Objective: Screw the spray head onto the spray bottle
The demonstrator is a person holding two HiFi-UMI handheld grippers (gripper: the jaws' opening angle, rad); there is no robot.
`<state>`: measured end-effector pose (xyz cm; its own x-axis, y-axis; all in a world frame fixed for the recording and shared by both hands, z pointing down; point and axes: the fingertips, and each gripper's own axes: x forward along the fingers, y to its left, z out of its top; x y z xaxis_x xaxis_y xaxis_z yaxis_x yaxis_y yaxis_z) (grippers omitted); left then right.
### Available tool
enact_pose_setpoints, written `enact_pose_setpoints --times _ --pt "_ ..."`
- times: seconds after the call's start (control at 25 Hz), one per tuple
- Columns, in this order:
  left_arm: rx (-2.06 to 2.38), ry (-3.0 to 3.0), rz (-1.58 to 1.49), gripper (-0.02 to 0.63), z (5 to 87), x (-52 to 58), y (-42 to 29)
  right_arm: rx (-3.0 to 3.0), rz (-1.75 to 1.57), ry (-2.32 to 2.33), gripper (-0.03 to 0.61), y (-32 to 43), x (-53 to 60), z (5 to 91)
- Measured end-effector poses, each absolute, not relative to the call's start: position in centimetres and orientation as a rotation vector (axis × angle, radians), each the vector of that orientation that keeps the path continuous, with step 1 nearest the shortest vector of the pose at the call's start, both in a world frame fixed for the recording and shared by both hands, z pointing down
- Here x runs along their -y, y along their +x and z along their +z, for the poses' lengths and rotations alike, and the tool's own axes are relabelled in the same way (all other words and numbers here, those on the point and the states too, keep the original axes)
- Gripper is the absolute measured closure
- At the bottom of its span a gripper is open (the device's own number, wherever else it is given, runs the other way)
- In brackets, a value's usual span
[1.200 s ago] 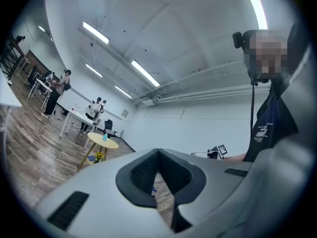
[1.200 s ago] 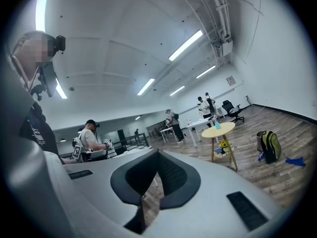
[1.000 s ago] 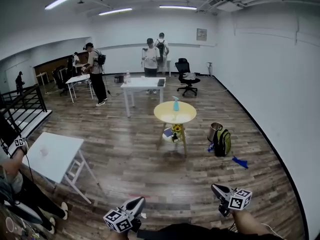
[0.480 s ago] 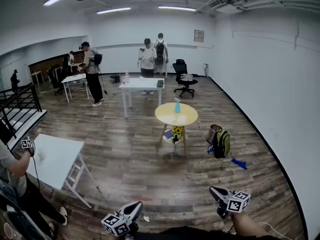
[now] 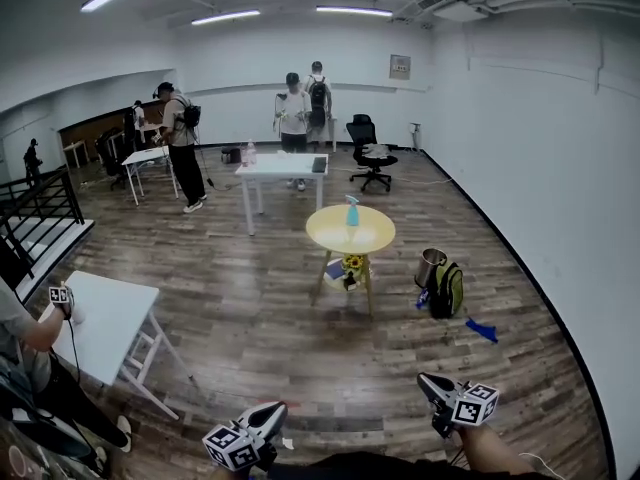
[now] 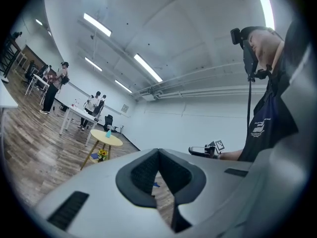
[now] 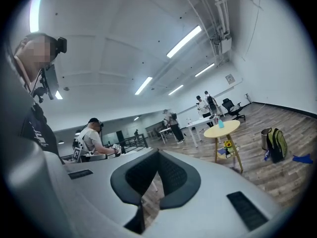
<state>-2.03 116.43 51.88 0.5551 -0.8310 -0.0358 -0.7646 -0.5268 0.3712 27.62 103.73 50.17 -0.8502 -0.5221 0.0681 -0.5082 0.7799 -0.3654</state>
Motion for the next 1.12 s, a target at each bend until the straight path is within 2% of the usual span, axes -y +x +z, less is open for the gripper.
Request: enact_pose_setpoints --times 0.32,0.6,0.84,1.12 --pt "1.388 2.45 -0.312 0.592 48.5 -105.8 8.0 -2.981 -0.553 -0.698 0.575 35.1 -91.1 48.3" --pt "1.401 2.432 -0.315 0.592 49.1 -98.4 15.3 -2.995 -0.571 -0.626 0.575 41.2 -84.0 49.6" --pt "1.404 2.404 -0.28 0.592 48.9 -94.0 16.6 -2.989 -0.621 -0.633 0.575 42.7 -79.8 50.6" --pt "1.329 2.411 -0.306 0.592 50.3 -89.1 13.3 -2.997 -0.639 -0.704 0.575 39.7 -76.4 51.9"
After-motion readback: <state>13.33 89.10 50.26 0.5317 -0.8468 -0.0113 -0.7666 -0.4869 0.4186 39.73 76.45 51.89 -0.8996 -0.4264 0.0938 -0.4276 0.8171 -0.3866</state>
